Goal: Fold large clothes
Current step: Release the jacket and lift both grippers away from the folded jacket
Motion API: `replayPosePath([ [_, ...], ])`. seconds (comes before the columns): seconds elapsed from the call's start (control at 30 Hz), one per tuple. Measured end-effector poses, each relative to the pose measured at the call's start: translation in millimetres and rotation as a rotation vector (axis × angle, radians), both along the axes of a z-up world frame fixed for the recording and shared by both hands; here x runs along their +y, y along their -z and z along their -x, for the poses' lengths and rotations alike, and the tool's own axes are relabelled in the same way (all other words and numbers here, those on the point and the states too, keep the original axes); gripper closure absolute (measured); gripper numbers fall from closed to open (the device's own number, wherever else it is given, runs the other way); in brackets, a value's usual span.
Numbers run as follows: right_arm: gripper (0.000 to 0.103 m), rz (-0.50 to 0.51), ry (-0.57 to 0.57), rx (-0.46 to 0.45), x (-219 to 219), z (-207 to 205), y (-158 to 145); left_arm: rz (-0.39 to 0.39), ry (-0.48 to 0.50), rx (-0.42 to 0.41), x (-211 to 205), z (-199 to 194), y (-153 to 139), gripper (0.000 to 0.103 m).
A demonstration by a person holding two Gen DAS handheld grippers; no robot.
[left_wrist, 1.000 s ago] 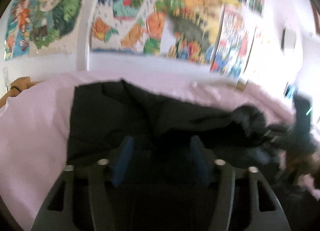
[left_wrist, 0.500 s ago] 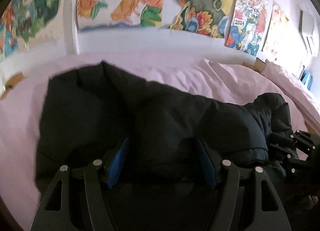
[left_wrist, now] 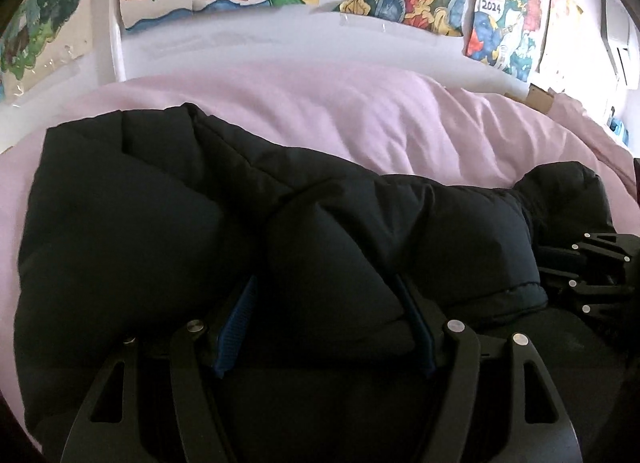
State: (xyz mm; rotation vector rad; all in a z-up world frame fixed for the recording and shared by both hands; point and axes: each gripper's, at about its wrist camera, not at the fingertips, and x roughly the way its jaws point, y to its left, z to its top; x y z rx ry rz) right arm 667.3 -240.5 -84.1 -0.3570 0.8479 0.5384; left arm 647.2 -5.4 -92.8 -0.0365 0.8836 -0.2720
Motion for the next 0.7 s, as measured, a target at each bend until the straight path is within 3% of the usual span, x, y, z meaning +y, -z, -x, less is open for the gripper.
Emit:
replayPosePath([
  [0.17, 0.081, -0.004, 0.014, 0.009, 1.3, -11.8, 8.7, -0.004, -0.007, -0.006, 0.8, 1.8, 3.0, 0.038],
  [0.33, 0.081, -0.008, 0.014, -0.069, -0.7, 8.3, 4.8, 0.028, -0.003, -0.024, 0.1, 7.7, -7.5, 0.037],
  [0.47, 0.077, -0.063, 0.017, -0.095, -10.9, 22.2, -12.8, 0.035, -0.039, -0.036, -0.4, 20.5, -23.9, 0.029],
  [0.57, 0.054, -0.055, 0.037, -0.116, -13.0, 31.3, -27.9, -0.002, -0.078, -0.053, -4.8, 29.5, -35.1, 0.023],
  [0.6, 0.035, -0.051, 0.047, -0.121, -12.2, 31.3, -30.5, -0.013, -0.092, -0.059, -5.9, 32.1, -37.5, 0.020],
  [0.63, 0.030, -0.055, 0.064, -0.122, -14.0, 33.8, -34.9, -0.025, -0.108, -0.065, -7.7, 34.9, -40.8, 0.019],
  [0.7, 0.029, -0.082, 0.073, -0.111, -17.6, 38.4, -42.8, -0.046, -0.125, -0.078, -10.0, 39.5, -44.9, 0.015],
])
